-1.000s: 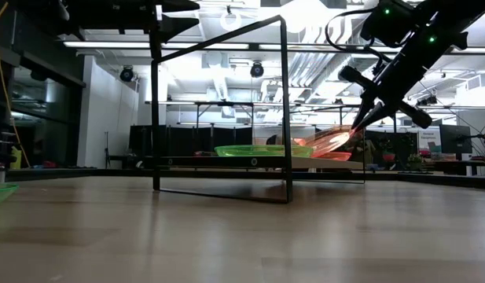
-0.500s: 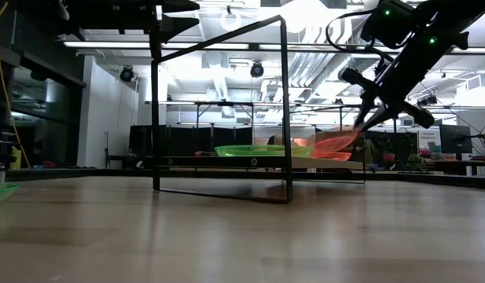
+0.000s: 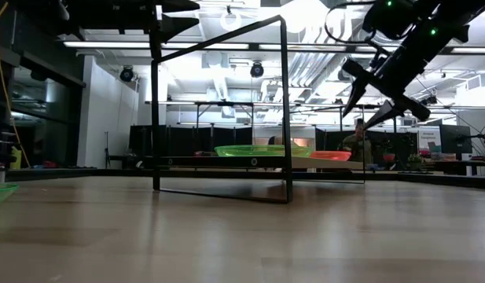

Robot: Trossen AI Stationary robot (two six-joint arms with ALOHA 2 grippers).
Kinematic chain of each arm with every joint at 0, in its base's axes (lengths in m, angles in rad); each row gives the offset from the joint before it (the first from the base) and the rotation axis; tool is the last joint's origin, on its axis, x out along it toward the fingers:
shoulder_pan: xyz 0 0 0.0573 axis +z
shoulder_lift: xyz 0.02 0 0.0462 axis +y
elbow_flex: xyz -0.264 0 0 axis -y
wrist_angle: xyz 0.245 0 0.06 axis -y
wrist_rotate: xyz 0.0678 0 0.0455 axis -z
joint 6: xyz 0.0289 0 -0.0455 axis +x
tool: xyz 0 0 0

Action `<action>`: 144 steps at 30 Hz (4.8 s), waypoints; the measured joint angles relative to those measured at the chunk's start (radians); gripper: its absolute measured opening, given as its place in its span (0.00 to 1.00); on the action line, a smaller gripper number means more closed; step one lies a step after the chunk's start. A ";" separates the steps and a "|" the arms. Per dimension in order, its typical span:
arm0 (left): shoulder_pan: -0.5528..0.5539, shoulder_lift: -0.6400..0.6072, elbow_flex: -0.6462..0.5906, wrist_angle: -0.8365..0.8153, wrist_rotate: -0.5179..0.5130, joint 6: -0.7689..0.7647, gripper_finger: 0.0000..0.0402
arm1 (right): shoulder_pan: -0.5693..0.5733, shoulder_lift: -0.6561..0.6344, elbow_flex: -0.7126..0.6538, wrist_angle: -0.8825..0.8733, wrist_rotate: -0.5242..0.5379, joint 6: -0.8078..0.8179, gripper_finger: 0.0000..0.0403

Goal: Place and stack plates onto a shelf
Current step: Stack the green plate on top of the green plates on the shelf

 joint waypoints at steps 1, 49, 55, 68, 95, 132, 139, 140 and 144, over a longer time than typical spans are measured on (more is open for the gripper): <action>0.000 0.000 0.000 0.003 0.000 0.000 0.33 | 0.000 -0.009 0.005 -0.001 -0.001 -0.013 0.54; -0.613 0.015 0.198 -1.307 0.136 0.218 0.35 | 0.369 -0.105 0.024 -0.005 0.100 -0.186 0.07; -0.702 0.195 0.129 -1.151 0.080 0.237 0.40 | 0.369 -0.105 0.024 -0.026 0.097 -0.172 0.07; -0.714 0.464 0.130 -1.023 0.134 0.273 0.42 | 0.369 -0.101 0.024 -0.095 0.097 -0.169 0.07; -0.619 0.337 0.129 -1.139 0.290 0.211 0.00 | 0.365 -0.085 0.024 -0.113 0.105 -0.167 0.07; 0.148 0.519 0.834 -1.262 0.311 0.312 0.00 | 0.365 -0.085 0.024 -0.119 0.047 -0.230 0.07; 0.056 0.694 0.834 -1.229 0.219 0.299 0.00 | 0.365 -0.085 0.024 -0.118 0.139 -0.189 0.07; 0.043 0.715 0.834 -1.214 0.197 0.299 0.00 | 0.364 -0.085 0.024 -0.118 0.148 -0.187 0.07; 0.004 0.775 0.834 -1.156 0.119 0.281 0.00 | 0.364 -0.085 0.024 -0.113 0.149 -0.185 0.07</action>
